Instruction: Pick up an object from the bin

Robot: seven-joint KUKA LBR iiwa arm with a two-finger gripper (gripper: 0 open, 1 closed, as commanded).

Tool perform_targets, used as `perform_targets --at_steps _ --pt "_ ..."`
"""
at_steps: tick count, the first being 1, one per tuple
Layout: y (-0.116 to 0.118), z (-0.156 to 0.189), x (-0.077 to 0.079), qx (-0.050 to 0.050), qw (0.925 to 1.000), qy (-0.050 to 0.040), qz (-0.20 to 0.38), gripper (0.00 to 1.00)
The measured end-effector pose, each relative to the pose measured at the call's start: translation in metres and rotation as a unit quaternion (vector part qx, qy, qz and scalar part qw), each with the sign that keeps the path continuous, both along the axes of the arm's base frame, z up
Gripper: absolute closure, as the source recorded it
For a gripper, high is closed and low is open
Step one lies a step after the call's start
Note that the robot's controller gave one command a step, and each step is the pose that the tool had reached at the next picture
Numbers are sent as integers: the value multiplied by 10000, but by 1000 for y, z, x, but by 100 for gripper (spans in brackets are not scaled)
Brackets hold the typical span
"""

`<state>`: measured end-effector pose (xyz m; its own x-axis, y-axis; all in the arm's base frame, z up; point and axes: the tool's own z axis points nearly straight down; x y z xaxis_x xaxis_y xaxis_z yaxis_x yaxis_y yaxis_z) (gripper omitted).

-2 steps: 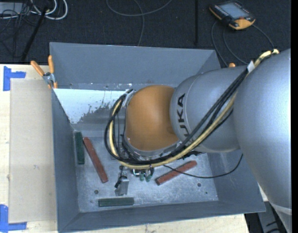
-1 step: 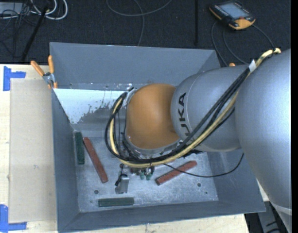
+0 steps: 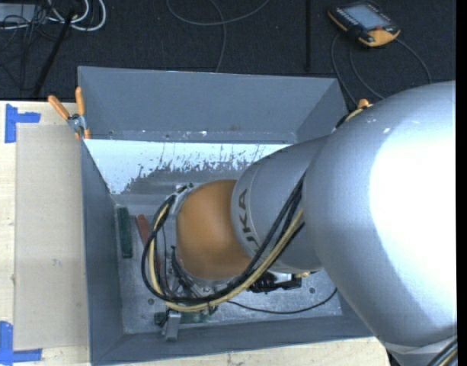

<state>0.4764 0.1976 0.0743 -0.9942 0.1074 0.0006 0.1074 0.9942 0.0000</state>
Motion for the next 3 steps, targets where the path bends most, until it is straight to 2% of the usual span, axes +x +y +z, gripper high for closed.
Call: perform_targets --at_steps 1,2,3 --pt "-7 74 1 -6 9961 15 886 0" --pt "-27 25 -5 -4 9994 13 343 0" --pt "-14 -5 0 3 9994 -24 332 0"
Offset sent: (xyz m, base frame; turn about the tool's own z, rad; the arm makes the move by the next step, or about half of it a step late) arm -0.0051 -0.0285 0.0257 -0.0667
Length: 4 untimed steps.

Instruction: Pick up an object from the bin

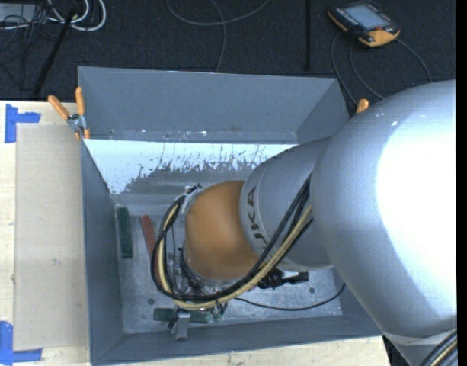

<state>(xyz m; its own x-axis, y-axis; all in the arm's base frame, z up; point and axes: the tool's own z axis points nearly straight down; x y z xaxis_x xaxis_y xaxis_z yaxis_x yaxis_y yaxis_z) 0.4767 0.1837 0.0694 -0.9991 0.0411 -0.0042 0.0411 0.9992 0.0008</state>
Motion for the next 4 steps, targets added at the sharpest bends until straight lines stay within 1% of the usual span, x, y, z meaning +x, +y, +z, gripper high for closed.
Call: perform_targets --at_steps 1,3,4 --pt "1 0 -7 -9 9997 38 259 100" --pt "0 2 -7 -9 9997 38 254 100" --pt "0 11 -9 -18 9997 66 249 100"
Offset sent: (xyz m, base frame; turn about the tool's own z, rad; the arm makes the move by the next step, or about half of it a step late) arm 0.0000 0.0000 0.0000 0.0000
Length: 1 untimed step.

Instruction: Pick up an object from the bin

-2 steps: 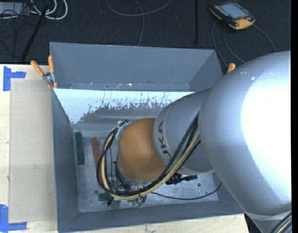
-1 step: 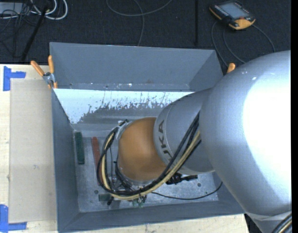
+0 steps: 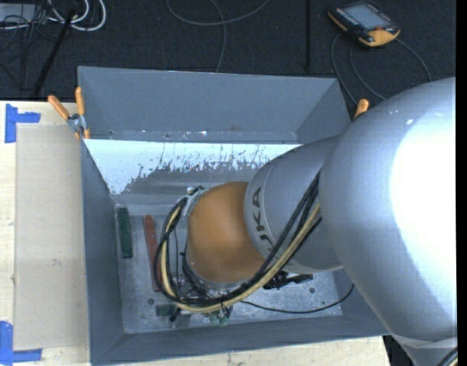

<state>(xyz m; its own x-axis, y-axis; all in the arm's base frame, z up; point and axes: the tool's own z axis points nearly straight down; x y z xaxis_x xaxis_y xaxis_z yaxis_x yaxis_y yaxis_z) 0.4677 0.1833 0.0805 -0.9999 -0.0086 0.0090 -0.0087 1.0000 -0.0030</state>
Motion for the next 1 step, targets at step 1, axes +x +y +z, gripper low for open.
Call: perform_targets --at_steps 1 --pt "0 31 2 15 10000 -38 -22 100"
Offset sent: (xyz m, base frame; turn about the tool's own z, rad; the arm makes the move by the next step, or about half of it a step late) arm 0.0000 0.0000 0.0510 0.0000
